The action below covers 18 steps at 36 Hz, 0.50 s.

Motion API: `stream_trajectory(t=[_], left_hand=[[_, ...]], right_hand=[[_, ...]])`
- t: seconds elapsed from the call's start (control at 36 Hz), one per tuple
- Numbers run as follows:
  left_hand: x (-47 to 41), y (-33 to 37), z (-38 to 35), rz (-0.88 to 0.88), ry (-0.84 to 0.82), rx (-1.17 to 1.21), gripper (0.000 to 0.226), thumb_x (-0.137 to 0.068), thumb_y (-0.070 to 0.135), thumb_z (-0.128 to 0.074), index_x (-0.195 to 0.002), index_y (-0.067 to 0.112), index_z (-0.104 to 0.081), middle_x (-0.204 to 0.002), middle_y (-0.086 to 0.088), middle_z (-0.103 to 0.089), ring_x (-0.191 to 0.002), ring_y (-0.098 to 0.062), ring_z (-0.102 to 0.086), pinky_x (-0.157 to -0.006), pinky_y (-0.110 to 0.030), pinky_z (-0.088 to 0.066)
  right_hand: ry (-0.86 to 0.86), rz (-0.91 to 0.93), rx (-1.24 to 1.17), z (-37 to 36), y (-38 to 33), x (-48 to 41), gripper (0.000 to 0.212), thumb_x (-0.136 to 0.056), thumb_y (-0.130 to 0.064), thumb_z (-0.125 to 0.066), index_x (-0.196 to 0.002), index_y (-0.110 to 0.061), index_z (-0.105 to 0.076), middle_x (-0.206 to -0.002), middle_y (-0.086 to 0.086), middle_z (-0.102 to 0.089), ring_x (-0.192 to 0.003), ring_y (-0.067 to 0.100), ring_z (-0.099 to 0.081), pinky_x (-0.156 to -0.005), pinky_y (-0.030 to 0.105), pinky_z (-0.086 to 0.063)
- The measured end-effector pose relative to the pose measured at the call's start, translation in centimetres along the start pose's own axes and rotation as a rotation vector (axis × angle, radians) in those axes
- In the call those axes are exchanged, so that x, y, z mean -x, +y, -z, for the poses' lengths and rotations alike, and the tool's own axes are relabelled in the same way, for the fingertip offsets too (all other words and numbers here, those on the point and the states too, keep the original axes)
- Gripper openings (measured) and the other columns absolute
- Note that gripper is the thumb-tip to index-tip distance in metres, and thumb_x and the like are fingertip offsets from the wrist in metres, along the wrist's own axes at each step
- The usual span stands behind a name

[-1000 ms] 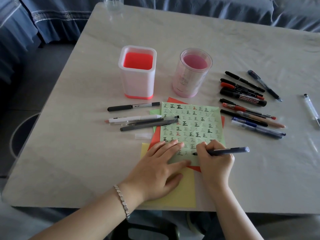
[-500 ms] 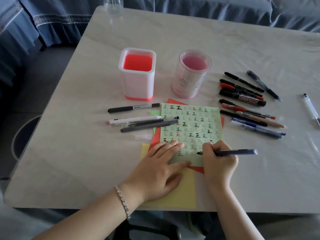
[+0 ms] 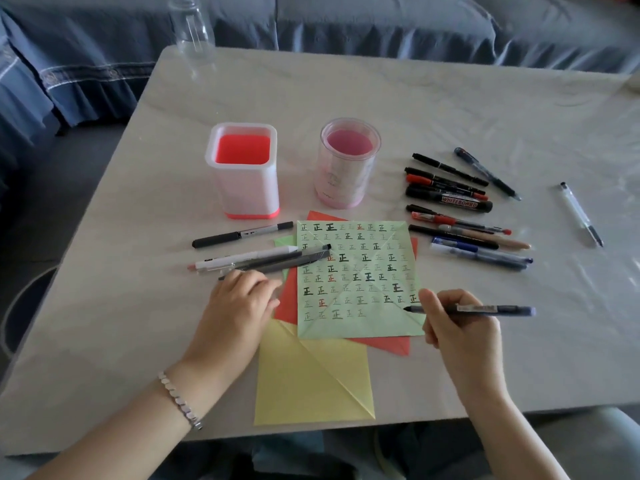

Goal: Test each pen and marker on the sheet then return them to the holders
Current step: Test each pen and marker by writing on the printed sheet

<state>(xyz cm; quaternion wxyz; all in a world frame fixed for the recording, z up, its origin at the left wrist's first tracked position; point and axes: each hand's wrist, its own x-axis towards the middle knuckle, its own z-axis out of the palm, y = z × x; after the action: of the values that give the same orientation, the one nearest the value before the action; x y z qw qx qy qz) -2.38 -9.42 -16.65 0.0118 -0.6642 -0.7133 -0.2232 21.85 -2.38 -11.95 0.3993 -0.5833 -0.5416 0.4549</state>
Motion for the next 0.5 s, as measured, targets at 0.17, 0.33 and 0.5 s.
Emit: stream_trajectory(t=[0.17, 0.33, 0.5], left_hand=[[-0.2, 2.3, 1.8, 0.169, 0.002, 0.295, 0.028, -0.073, 0.001, -0.074, -0.1, 0.003, -0.067, -0.088, -0.004, -0.06, -0.08, -0.013, -0.061, -0.075, -0.024, -0.049], [-1.9, 7.0, 4.0, 0.627, -0.119, 1.042, 0.02, -0.066, 0.019, -0.075, -0.082, 0.011, -0.065, -0.067, 0.0, -0.07, -0.058, -0.003, -0.062, -0.059, -0.014, -0.049], [-2.6, 9.3, 5.0, 0.62, -0.169, 1.264, 0.024, -0.057, 0.015, -0.078, -0.078, 0.008, -0.068, -0.063, 0.005, -0.067, -0.059, -0.002, -0.06, -0.058, -0.012, -0.047]], right_hand=[[-0.074, -0.14, -0.248, 0.5, -1.2, 0.7, 0.038, -0.085, -0.036, -0.044, -0.079, -0.005, -0.066, -0.062, 0.008, -0.068, -0.05, 0.013, -0.058, -0.044, 0.018, -0.045], [-0.134, -0.188, -0.44, 0.6, -3.3, 1.0, 0.036, -0.09, -0.027, -0.042, -0.071, -0.003, -0.061, -0.057, 0.011, -0.065, -0.05, 0.016, -0.058, -0.045, 0.02, -0.046], [-0.111, -0.148, -0.477, 0.2, -5.0, 1.2, 0.036, -0.092, -0.024, -0.042, -0.064, -0.005, -0.053, -0.047, 0.007, -0.058, -0.041, 0.013, -0.053, -0.042, 0.019, -0.043]])
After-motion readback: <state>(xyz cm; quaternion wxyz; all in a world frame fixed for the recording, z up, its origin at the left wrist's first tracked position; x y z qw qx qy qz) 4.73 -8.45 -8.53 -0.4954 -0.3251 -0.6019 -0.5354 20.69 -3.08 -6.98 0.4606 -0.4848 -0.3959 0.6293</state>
